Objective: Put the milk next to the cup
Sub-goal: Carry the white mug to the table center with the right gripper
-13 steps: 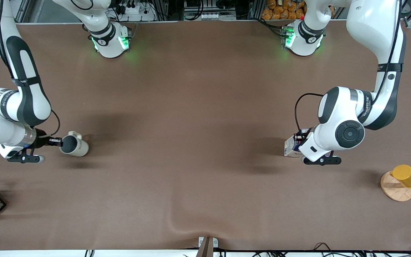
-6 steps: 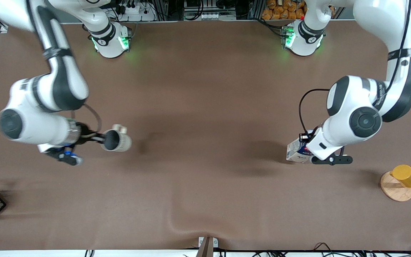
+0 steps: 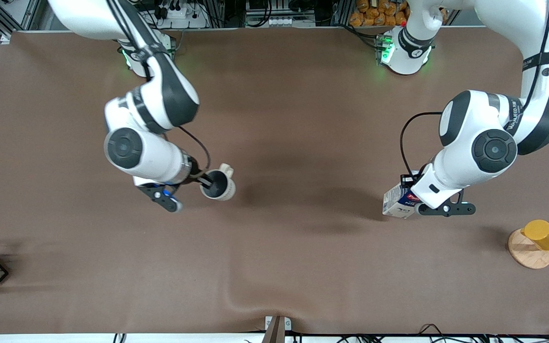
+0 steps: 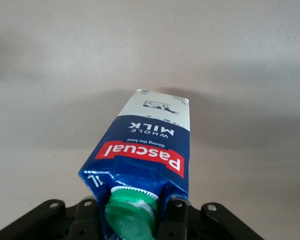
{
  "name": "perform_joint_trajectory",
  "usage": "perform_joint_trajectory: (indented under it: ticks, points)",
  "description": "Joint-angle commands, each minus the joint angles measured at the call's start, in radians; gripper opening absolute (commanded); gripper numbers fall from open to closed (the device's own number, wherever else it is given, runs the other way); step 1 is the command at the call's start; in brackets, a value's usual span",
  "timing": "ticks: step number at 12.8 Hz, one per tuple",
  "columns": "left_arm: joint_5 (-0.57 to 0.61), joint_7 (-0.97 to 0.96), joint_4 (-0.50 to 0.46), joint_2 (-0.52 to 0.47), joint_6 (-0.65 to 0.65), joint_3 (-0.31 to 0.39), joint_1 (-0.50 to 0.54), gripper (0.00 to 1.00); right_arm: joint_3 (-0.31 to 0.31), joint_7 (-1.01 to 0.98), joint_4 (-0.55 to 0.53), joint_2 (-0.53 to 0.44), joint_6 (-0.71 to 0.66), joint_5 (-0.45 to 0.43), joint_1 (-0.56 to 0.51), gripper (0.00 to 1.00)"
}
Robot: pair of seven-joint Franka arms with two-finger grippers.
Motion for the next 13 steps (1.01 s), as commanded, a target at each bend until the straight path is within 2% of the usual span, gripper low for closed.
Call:
perform_joint_trajectory:
  ticks: [1, 4, 9, 10, 11, 12, 13]
  points:
    - [0.012, -0.024, -0.012, -0.01, 0.005, -0.002, -0.003, 0.0, -0.01, 0.13, 0.107, 0.12, 0.09, 0.021, 0.074, 0.0]
    - [0.012, -0.022, -0.012, -0.008, 0.005, -0.002, -0.005, 0.0, -0.01, 0.213, 0.193, 0.212, 0.127, 0.02, 0.124, 0.0]
    - [0.012, -0.024, -0.012, -0.008, 0.005, -0.002, -0.005, 0.0, -0.011, 0.217, 0.19, 0.262, 0.177, 0.015, 0.151, 0.0]
    - [0.012, -0.024, -0.012, -0.007, 0.005, -0.002, -0.006, 0.0, -0.011, 0.217, 0.187, 0.263, 0.177, 0.013, 0.151, 0.14]
    - [0.012, -0.024, -0.012, -0.007, 0.005, -0.002, -0.006, 0.0, -0.01, 0.218, 0.187, 0.265, 0.179, 0.015, 0.15, 0.74]
    - [0.012, -0.024, -0.012, -0.007, 0.005, -0.002, -0.006, 0.0, -0.011, 0.215, 0.187, 0.263, 0.177, 0.012, 0.15, 1.0]
    - [0.012, -0.024, -0.012, -0.008, 0.005, -0.011, -0.009, 0.0, -0.011, 0.214, 0.192, 0.256, 0.167, 0.012, 0.15, 1.0]
